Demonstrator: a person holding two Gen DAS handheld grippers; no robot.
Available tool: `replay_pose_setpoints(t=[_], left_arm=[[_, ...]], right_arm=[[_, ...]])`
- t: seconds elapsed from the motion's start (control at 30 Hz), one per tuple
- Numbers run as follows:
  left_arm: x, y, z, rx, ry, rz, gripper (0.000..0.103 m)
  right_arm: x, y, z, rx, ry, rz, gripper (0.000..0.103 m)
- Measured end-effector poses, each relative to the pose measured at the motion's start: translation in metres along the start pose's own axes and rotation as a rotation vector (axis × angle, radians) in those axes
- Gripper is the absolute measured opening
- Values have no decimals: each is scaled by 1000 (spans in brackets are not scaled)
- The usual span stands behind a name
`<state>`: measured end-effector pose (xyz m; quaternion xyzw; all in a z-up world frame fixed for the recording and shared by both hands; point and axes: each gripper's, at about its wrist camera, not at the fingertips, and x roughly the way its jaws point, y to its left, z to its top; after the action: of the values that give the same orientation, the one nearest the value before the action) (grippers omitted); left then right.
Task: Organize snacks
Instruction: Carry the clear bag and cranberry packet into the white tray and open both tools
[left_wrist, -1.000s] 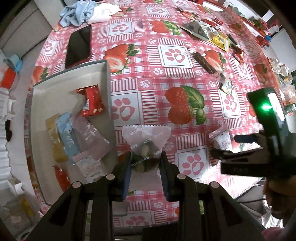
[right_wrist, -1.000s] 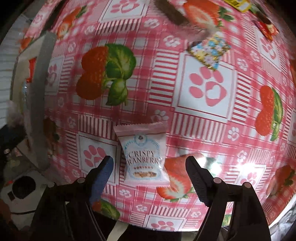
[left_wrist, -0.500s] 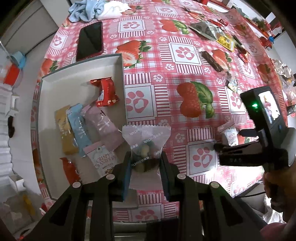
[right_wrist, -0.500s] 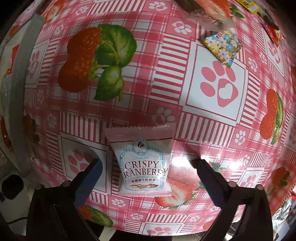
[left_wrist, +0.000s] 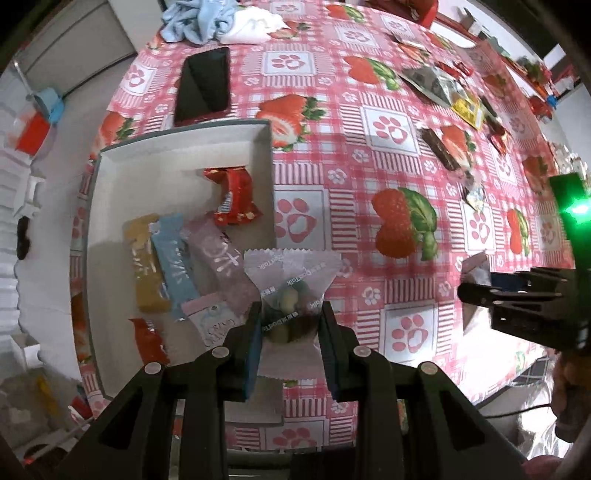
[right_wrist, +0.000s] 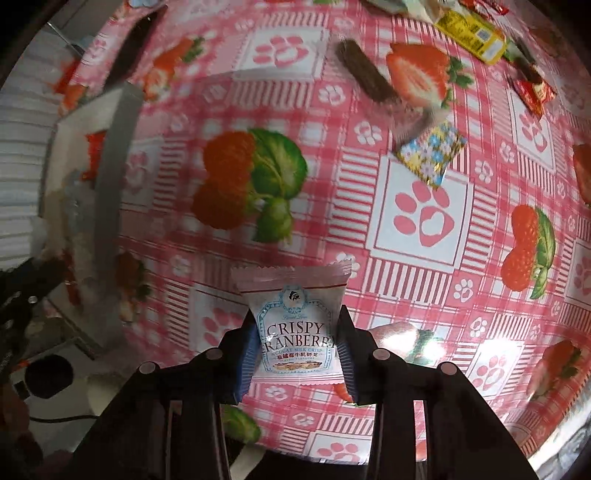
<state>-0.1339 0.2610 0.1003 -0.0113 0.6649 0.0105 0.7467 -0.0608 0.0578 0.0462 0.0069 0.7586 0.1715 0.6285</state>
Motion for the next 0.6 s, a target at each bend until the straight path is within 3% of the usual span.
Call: replay_pose_setpoints(t=[0.03, 0.3, 0.6], left_arm=[[-1, 4, 1, -12, -6, 1, 32], [-10, 33, 2, -89, -46, 15, 32], [-12, 72, -3, -176, -68, 44, 32]], right_arm=[[-14, 3, -8, -3, -9, 6, 40], [-58, 38, 19, -74, -54, 40, 41], [-40, 99, 30, -174, -72, 63, 41]])
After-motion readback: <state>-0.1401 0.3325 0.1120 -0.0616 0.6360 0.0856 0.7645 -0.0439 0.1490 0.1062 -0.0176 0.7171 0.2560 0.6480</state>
